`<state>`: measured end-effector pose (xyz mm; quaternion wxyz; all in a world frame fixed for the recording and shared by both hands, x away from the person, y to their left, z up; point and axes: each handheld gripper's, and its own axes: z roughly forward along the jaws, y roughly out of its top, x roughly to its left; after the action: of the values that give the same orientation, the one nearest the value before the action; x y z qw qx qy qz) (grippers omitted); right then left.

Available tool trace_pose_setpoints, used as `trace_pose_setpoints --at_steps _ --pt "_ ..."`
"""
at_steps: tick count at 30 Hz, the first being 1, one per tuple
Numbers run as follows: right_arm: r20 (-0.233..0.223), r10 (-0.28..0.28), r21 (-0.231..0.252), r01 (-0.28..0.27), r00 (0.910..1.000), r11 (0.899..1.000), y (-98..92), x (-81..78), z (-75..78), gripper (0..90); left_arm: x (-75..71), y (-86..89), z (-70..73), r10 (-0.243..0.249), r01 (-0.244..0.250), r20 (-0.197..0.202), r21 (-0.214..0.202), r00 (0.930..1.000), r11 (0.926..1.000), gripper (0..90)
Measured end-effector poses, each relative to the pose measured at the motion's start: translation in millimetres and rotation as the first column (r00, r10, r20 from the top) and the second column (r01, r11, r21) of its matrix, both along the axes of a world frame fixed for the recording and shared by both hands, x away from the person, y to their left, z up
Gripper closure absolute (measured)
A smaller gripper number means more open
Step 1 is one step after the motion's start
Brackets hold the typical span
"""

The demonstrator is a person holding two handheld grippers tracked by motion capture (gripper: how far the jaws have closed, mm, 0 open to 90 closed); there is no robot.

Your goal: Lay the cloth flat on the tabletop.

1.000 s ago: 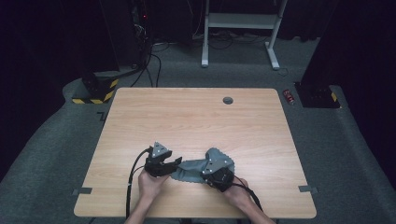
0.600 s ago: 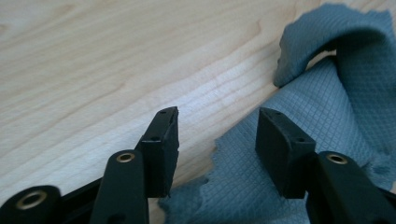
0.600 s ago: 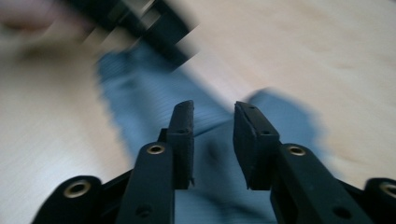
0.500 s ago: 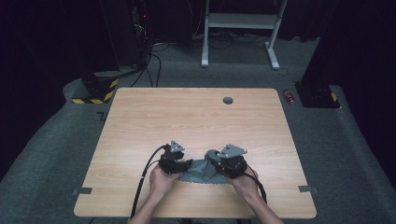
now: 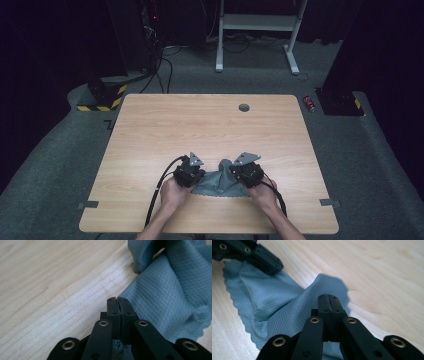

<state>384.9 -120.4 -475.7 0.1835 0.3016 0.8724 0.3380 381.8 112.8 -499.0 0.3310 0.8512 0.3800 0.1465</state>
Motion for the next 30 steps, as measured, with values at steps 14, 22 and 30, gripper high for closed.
trace_pose_setpoints --at_steps 14,22,30 --pt "-0.027 -0.011 0.003 0.012 0.9996 1.0 23.5 5.9 -4.6 79.9 -15.7 -0.9 12.8 -0.051 0.053 0.055 -0.022 0.9972 0.9984 88.6" --pt "0.009 -0.033 -0.037 0.033 0.9994 0.999 3.8 -10.1 -7.5 88.9 -32.2 11.9 9.7 -0.059 0.061 0.055 -0.036 0.9968 0.9975 88.6" --pt "-0.077 -0.028 -0.056 0.024 0.9966 0.998 -15.1 -22.2 -24.4 77.8 -38.4 12.8 -4.1 -0.068 0.068 -0.011 -0.032 0.9976 0.9972 87.4"
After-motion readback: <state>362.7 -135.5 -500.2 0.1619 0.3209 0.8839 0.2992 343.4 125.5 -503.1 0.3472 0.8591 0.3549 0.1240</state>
